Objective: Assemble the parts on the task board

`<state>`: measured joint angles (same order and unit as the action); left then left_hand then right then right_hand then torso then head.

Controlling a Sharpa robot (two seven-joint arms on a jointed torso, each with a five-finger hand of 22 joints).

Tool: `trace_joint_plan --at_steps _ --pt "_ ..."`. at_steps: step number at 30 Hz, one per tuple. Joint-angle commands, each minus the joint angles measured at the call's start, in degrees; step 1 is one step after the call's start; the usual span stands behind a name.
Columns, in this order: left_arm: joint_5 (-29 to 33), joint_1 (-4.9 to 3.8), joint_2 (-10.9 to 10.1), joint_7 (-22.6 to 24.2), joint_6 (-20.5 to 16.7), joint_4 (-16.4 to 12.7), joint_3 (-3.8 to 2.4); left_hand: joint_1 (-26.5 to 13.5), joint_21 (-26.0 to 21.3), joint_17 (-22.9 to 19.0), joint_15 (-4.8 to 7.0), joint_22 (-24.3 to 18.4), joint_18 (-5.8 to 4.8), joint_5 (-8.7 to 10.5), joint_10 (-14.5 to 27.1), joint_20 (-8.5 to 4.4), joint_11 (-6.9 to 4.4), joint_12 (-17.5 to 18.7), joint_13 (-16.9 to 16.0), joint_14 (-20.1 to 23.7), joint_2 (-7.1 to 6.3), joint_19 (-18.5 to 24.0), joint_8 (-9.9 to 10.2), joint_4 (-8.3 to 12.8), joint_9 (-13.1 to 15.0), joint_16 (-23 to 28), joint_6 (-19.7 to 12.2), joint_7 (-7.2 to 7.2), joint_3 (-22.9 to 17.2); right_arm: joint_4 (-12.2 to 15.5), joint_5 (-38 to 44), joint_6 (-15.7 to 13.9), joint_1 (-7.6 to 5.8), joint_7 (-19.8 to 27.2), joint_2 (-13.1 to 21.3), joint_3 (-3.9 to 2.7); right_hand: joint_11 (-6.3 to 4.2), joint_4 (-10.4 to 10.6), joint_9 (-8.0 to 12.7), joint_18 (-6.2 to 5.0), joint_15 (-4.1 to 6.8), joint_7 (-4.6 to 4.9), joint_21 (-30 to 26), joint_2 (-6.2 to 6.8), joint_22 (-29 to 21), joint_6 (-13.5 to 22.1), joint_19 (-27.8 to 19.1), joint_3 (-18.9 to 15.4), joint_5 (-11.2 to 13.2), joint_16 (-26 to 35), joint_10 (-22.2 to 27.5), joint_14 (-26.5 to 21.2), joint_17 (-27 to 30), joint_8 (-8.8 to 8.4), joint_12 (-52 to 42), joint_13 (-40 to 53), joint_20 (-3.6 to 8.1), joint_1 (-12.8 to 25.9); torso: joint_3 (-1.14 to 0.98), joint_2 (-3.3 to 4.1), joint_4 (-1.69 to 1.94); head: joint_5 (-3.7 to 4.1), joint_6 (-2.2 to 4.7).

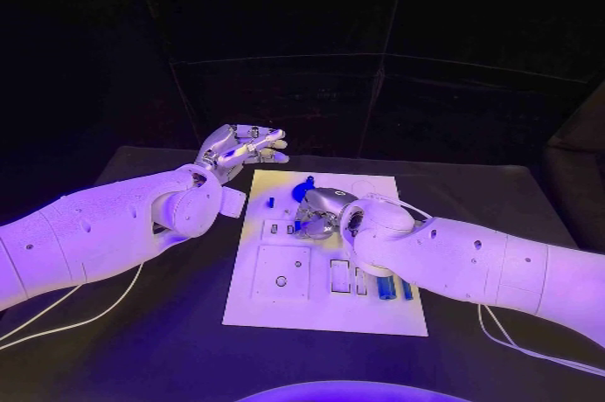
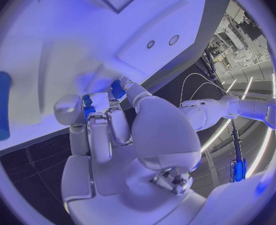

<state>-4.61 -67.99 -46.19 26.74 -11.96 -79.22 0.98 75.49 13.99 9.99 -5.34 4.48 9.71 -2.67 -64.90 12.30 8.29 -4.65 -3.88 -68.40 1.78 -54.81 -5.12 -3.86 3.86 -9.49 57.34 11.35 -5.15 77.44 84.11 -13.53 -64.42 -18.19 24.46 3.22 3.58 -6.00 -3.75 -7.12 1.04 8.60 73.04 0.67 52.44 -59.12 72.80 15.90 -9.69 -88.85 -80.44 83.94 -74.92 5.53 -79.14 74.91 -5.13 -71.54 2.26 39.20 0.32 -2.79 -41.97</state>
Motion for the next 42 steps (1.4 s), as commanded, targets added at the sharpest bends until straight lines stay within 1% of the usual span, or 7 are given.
trace_joint_plan --at_steps 1,16,22,30,33,40,42 --pt "-0.2 -0.10 0.0 -0.3 0.8 0.0 -0.04 -0.5 -0.1 0.1 -0.34 -0.1 0.82 -0.13 -0.2 0.07 0.06 0.2 0.1 0.0 0.21 0.0 0.2 0.2 -0.1 0.3 0.1 0.28 0.1 -0.2 0.4 1.1 0.12 -1.1 0.0 0.16 -0.02 0.0 0.0 0.24 -0.32 -0.04 -0.3 0.79 -0.1 0.6 -0.2 -0.5 0.2 0.3 0.5 5.2 -10.9 -0.46 0.4 1.0 -0.18 0.1 0.02 -0.03 0.04 0.00 -0.02" --pt "-0.2 -0.10 0.0 -0.3 0.8 0.0 -0.04 -0.5 -0.1 0.1 -0.37 -0.1 0.82 -0.13 -0.2 0.09 0.09 0.2 0.1 0.0 0.20 0.0 0.2 0.3 -0.1 0.3 0.1 0.32 0.1 -0.2 0.5 -0.9 0.13 -1.6 -0.1 0.16 0.84 1.9 0.0 0.19 -1.06 0.80 -0.6 3.14 -0.5 4.9 -0.3 -4.9 2.2 0.3 1.3 5.1 -10.9 -1.72 1.0 0.2 -0.86 2.3 0.00 0.03 -0.03 -0.03 -0.03" --pt "-0.2 -0.10 0.0 -0.3 0.8 0.0 -0.04 -0.5 -0.1 0.1 -0.37 -0.1 0.82 -0.13 -0.1 0.09 0.10 0.3 0.1 0.0 0.21 0.0 0.3 0.3 -0.1 0.3 0.1 0.32 0.1 0.8 0.9 -5.7 0.25 -0.8 0.3 0.17 1.17 3.5 -0.1 0.18 -1.35 1.12 -0.7 4.10 -0.6 6.5 -0.3 -8.4 0.4 0.3 1.6 5.1 -11.0 -1.56 1.0 0.1 -1.14 3.3 -0.02 0.00 0.00 -0.04 -0.08" --pt "-1.9 -0.10 -0.1 -1.5 0.5 0.2 -0.04 -0.5 0.1 0.5 -0.06 0.0 0.93 -0.13 -1.2 -0.06 -0.22 0.0 -0.1 -0.9 0.29 -0.6 0.3 0.4 0.0 0.0 0.5 0.13 0.0 4.5 1.6 -13.8 0.48 7.1 3.4 0.14 1.62 5.2 0.0 0.20 -1.72 1.63 -0.7 4.46 -0.7 8.4 -0.2 -12.7 0.5 0.3 1.5 5.2 -11.1 -1.61 0.7 0.3 -1.45 2.6 -0.02 -0.13 -0.05 -0.10 -0.06" --pt "-4.3 -0.10 -0.3 -2.2 -0.8 0.2 -0.04 -1.0 1.6 1.9 1.17 0.6 1.01 -0.47 -3.6 -1.14 -1.10 -0.8 -0.3 -5.0 0.07 -3.5 -0.2 0.2 0.2 -2.1 1.8 -0.46 0.2 6.5 -1.1 -14.6 0.29 12.9 5.9 0.09 1.84 5.4 -0.1 0.07 -1.92 1.86 -1.0 3.55 -1.4 9.3 -0.6 -13.6 0.8 0.5 1.6 5.0 -10.6 -1.55 0.6 0.3 -1.65 1.3 -0.01 -0.18 -0.09 -0.31 0.11" --pt "-18.0 -0.16 -1.0 -7.3 -1.9 -0.1 -0.04 -1.7 8.2 9.3 5.05 3.6 1.01 -0.21 -8.6 -5.28 -3.93 -1.7 -0.9 -17.5 -0.28 -14.2 -0.9 0.2 0.5 -12.3 5.0 -2.82 0.2 11.2 -17.4 -10.9 -2.40 21.5 13.8 0.06 1.62 4.5 -0.3 -0.41 -1.78 1.62 -2.5 1.51 -4.1 8.6 -2.1 -14.4 0.1 1.4 3.0 4.5 -8.5 -0.61 2.0 -1.3 -1.63 -2.2 -0.26 -0.82 -0.07 -0.83 0.02" --pt "-21.8 -0.47 -1.2 -11.2 -0.7 -0.1 -0.05 -1.7 12.5 31.7 7.18 5.8 0.86 -0.55 -13.0 -7.64 -5.78 -4.5 -2.8 -19.1 -0.23 -19.9 -2.0 0.2 1.3 -37.1 7.2 -4.61 0.0 12.4 -22.8 -9.8 -3.41 22.7 16.5 0.06 1.55 4.7 -0.3 -0.59 -1.70 1.56 -3.2 0.89 -5.2 8.5 -2.6 -14.9 1.2 1.9 4.2 4.2 -7.1 -0.42 3.3 -2.9 -1.56 -2.3 -0.35 -1.13 -0.13 -1.00 -0.02"
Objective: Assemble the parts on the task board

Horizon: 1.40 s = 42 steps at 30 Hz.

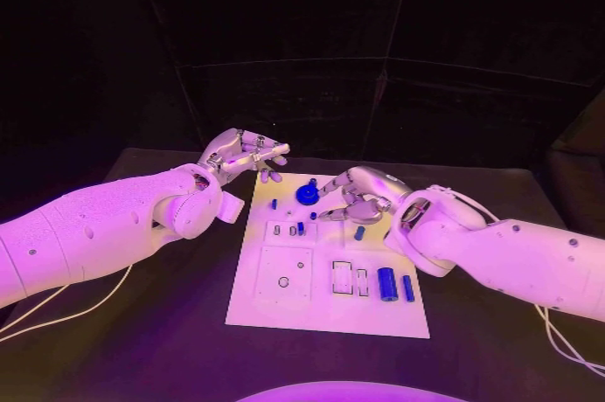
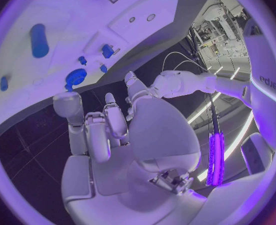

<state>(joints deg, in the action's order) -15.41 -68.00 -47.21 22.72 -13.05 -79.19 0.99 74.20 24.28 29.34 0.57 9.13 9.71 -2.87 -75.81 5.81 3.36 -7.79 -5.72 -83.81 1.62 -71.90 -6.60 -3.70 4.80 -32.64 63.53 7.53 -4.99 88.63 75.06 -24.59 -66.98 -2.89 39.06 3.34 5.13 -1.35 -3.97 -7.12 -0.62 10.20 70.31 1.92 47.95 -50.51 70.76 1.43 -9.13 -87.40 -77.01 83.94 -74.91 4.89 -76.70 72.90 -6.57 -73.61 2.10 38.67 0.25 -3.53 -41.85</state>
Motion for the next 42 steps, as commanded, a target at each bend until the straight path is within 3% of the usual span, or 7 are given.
trace_joint_plan --at_steps 1,6,10,14,16,24,42 --pt "-13.8 -0.83 -0.1 -10.7 1.7 -0.1 -0.06 -0.7 5.2 30.0 2.14 2.9 0.78 -0.55 -4.0 -2.13 -1.86 -3.9 -3.0 -4.3 -0.19 -5.4 -1.6 0.0 1.2 -31.7 2.2 -1.81 -0.1 2.0 -16.8 1.7 -1.42 7.9 3.8 -0.08 -0.01 0.0 0.0 -0.64 -0.02 -0.05 -0.6 -0.52 -1.0 -0.1 -0.7 -0.6 0.8 0.8 1.0 4.0 -6.5 0.25 1.1 -1.3 -0.09 -0.4 -0.21 -0.82 -0.04 -0.22 -0.30" --pt "-25.3 -2.47 0.2 -25.4 10.3 0.0 -0.06 -5.5 11.0 49.8 2.62 7.2 0.29 0.17 -4.1 -3.13 -2.75 -10.8 -9.4 -5.0 -0.27 -6.3 -3.9 -3.4 3.3 -49.4 2.3 -2.40 2.4 3.0 -22.5 2.5 -3.34 8.6 8.6 -0.10 -0.05 0.0 0.0 -0.65 0.02 -0.09 -0.7 -0.82 -1.1 -0.1 -0.8 -0.8 0.7 0.9 1.0 4.0 -6.2 0.33 1.2 -1.4 -0.06 -0.6 -0.50 -1.57 -0.33 -0.63 -0.45" --pt "-33.6 -4.18 1.6 -37.3 16.5 0.3 0.08 -10.3 32.2 57.3 3.31 33.1 -2.80 -0.14 -3.8 -3.86 -3.49 -19.9 -17.4 -5.6 -0.27 -10.9 -7.0 -8.3 5.8 -55.1 2.2 -3.42 6.3 2.7 -24.4 2.4 -4.39 8.7 11.2 -0.11 -0.07 0.0 0.0 -0.65 0.03 -0.11 -0.8 -0.90 -1.2 -0.1 -0.8 -0.9 0.7 0.9 1.0 4.0 -6.2 0.38 1.1 -1.3 -0.05 -0.6 -0.85 -2.07 -0.58 -0.88 -0.59" --pt "-38.1 -5.89 3.1 -44.5 19.3 0.9 1.25 -10.2 44.0 60.7 3.92 47.0 -4.06 -0.02 -0.6 -5.03 -4.03 -47.5 -44.5 -6.2 1.27 -10.7 -16.0 -13.0 12.6 -57.4 -0.9 -4.71 11.9 1.8 -26.0 2.0 -4.84 8.9 12.0 -0.11 -0.13 0.2 0.0 -0.64 0.10 -0.17 -0.8 -1.17 -1.2 -0.2 -0.7 -1.4 1.1 0.9 0.9 4.0 -6.2 0.55 1.1 -1.4 0.02 -0.6 -1.01 -2.39 -0.86 -1.06 -0.75" --pt "-39.4 -6.70 4.3 -47.3 20.3 1.6 2.03 -9.8 47.1 60.7 3.89 51.1 -4.58 0.28 -0.4 -5.06 -4.45 -52.5 -49.7 -6.2 1.54 -10.8 -18.9 -12.9 15.1 -57.4 -2.2 -5.02 13.3 1.4 -26.5 1.9 -4.96 8.9 12.1 -0.11 -0.13 0.2 0.0 -0.64 0.10 -0.17 -0.8 -1.17 -1.2 -0.2 -0.7 -1.4 1.1 0.9 0.9 4.0 -6.2 0.55 1.1 -1.4 0.02 -0.6 -1.12 -2.54 -0.84 -1.08 -0.77" --pt "-43.0 -8.23 8.6 -54.5 24.9 3.6 3.84 -11.2 54.1 60.7 4.26 61.2 -6.19 0.20 -0.1 -4.66 -4.55 -57.5 -55.0 -6.2 2.29 -12.5 -23.2 -12.8 19.3 -57.4 -6.4 -4.72 17.3 0.2 -27.1 1.5 -5.19 8.3 11.6 -0.11 -0.14 0.3 0.0 -0.64 0.12 -0.18 -0.8 -1.30 -1.2 -0.2 -0.7 -1.6 1.3 1.0 0.8 4.0 -6.2 0.58 1.1 -1.4 0.04 -0.6 -1.14 -2.61 -0.92 -1.15 -0.88" --pt "-45.2 -8.46 14.8 -56.6 27.8 7.8 5.93 -11.1 55.5 60.7 4.28 63.2 -6.43 0.17 -0.2 -4.58 -4.64 -59.1 -56.9 -6.2 3.55 -12.7 -25.3 -12.7 21.4 -57.4 -7.9 -4.72 19.2 -1.0 -27.0 0.9 -5.25 6.6 10.6 -0.11 -0.20 0.5 0.0 -0.76 0.18 -0.22 -1.3 -1.92 -2.0 -0.1 -0.9 -2.3 0.6 1.3 0.6 3.9 -5.6 0.72 1.0 -1.4 0.11 -0.7 -1.01 -2.40 -0.78 -0.96 -1.27"
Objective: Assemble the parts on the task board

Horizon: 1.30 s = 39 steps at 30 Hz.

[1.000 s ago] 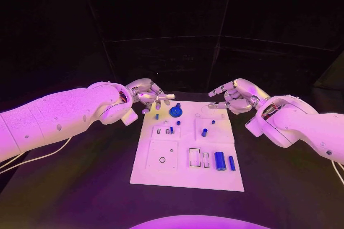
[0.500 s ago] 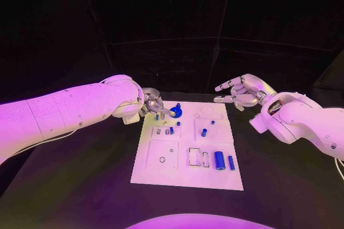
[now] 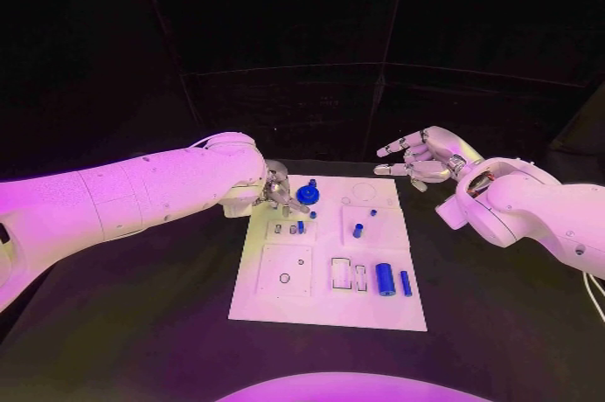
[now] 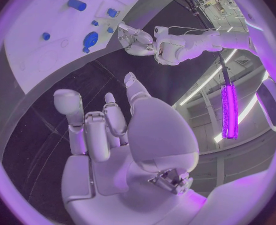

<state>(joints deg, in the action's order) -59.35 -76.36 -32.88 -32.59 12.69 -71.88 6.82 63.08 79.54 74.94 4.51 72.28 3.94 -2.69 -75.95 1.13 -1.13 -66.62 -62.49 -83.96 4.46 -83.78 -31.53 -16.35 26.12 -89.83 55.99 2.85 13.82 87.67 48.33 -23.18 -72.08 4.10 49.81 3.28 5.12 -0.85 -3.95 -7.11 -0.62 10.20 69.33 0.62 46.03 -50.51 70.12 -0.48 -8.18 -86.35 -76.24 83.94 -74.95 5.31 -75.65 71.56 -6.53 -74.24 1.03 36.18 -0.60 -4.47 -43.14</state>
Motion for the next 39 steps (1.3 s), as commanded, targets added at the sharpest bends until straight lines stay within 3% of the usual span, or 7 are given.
trace_joint_plan --at_steps 1,25,39 --pt "-1.3 -0.09 0.8 -1.3 2.2 0.7 0.22 0.1 0.2 15.1 0.34 0.1 -0.66 -0.01 0.0 0.09 -0.15 -0.3 -0.1 -6.0 0.72 -0.9 -0.4 -0.1 0.1 -0.2 -0.4 -0.05 0.5 -0.1 -0.3 -0.5 -0.15 -0.4 -0.2 -0.05 -0.18 0.0 0.0 -0.78 0.18 -0.22 -0.3 -0.63 -0.1 -0.1 -0.3 -0.4 -0.4 0.2 -0.1 3.9 -5.6 0.30 0.0 0.0 0.07 -0.1 0.05 0.08 0.05 -0.05 -0.03" --pt "-1.0 0.15 4.7 -1.2 4.0 4.2 1.22 2.0 0.4 15.1 0.19 0.3 -0.63 -0.08 0.4 0.27 0.00 -0.1 0.0 -6.0 1.78 -0.6 -1.4 0.7 1.3 -0.2 -1.5 0.10 0.4 -0.8 -0.3 -0.1 -0.15 -0.7 -1.1 -0.05 -0.19 -0.2 0.0 -1.12 0.23 -0.21 -1.5 -1.10 -2.3 0.1 -1.2 -1.0 -1.5 0.8 0.4 3.7 -4.4 0.43 0.5 -0.7 0.13 -0.8 -0.06 0.04 0.01 0.17 -0.62" --pt "-0.8 0.31 5.8 -1.2 5.3 5.4 1.37 3.1 0.4 15.1 0.14 0.3 -0.59 -0.08 0.6 0.35 0.05 0.0 0.0 -6.0 2.21 -0.5 -1.8 1.2 1.7 -0.2 -1.9 0.14 0.1 -1.1 -0.1 0.2 -0.14 -0.9 -1.4 -0.04 -0.19 -0.2 0.0 -1.14 0.23 -0.22 -1.6 -1.15 -2.4 0.1 -1.3 -1.1 -1.6 0.9 0.4 3.6 -4.3 0.45 0.5 -0.7 0.13 -0.9 -0.04 0.09 0.07 0.21 -1.00"
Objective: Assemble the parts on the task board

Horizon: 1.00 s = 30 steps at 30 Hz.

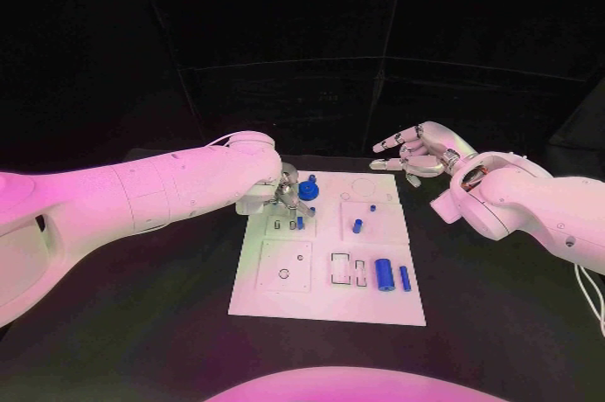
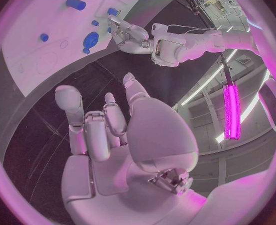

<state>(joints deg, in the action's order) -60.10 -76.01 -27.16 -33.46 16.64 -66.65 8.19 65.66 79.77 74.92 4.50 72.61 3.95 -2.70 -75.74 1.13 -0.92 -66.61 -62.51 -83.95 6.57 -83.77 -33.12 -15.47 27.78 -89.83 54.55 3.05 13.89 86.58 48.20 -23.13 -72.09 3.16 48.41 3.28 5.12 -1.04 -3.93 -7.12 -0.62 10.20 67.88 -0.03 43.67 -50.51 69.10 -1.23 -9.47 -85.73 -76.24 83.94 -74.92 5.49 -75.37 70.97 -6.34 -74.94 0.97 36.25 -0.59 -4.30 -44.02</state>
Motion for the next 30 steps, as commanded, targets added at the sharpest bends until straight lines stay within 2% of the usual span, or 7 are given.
trace_joint_plan --at_steps 1,6,18,30 --pt "0.0 -0.03 0.1 -0.3 1.4 0.2 0.00 0.6 0.2 15.1 0.15 0.0 -0.61 -0.08 0.4 0.36 -0.16 0.0 0.1 -6.0 0.13 -0.5 -0.2 0.3 0.1 -0.2 -0.5 -0.06 0.0 0.0 0.1 0.1 -0.14 0.0 0.0 -0.04 -0.19 0.0 0.0 -1.13 0.23 -0.21 -0.2 -0.50 0.0 0.1 -0.3 -0.3 -0.3 0.3 0.4 3.6 -4.3 0.26 0.2 -0.1 -0.06 -0.2 0.01 0.02 0.07 0.05 -0.18" --pt "0.0 0.00 0.3 -0.4 2.3 0.3 0.06 1.4 0.2 15.1 0.13 0.1 -0.60 -0.10 0.5 0.39 -0.15 0.0 0.0 -6.0 0.73 -0.4 -0.5 0.8 0.4 -0.2 -0.8 -0.04 -0.6 0.0 0.1 0.3 -0.14 -0.1 -0.1 -0.04 -0.19 0.0 0.0 -1.13 0.23 -0.21 -0.2 -0.50 0.0 0.1 -0.3 -0.3 -0.3 0.3 0.4 3.6 -4.3 0.26 0.2 -0.1 -0.06 -0.2 -0.02 0.02 0.03 0.03 -0.38" --pt "0.0 0.13 0.7 -0.4 3.2 0.8 0.37 1.5 0.3 15.1 0.13 0.1 -0.61 -0.10 0.5 0.39 -0.15 0.0 -0.1 -6.0 0.75 -0.4 -0.5 0.8 0.4 -0.2 -0.8 -0.04 -0.7 -0.2 0.1 0.5 -0.14 -0.1 -0.4 -0.05 -0.21 -0.1 0.0 -1.14 0.24 -0.22 -0.3 -0.68 -0.1 0.1 -0.3 -0.5 -0.7 0.3 0.3 3.6 -4.3 0.33 0.1 0.1 -0.05 -0.3 0.06 0.01 0.05 0.20 -0.49" --pt "0.3 0.24 0.9 0.2 2.3 0.6 0.44 2.4 0.2 15.1 0.13 0.1 -0.59 -0.10 0.5 0.41 -0.15 -0.1 -0.1 -6.0 0.97 -0.3 -0.8 1.5 0.7 -0.2 -1.0 -0.04 -1.3 -0.4 0.1 0.6 -0.14 -0.1 -0.8 -0.05 -0.21 -0.1 0.0 -1.14 0.24 -0.23 -0.3 -0.73 -0.1 0.1 -0.3 -0.6 -0.9 0.3 0.2 3.6 -4.3 0.35 0.0 0.1 -0.05 -0.4 0.02 -0.01 0.06 0.29 -0.65"
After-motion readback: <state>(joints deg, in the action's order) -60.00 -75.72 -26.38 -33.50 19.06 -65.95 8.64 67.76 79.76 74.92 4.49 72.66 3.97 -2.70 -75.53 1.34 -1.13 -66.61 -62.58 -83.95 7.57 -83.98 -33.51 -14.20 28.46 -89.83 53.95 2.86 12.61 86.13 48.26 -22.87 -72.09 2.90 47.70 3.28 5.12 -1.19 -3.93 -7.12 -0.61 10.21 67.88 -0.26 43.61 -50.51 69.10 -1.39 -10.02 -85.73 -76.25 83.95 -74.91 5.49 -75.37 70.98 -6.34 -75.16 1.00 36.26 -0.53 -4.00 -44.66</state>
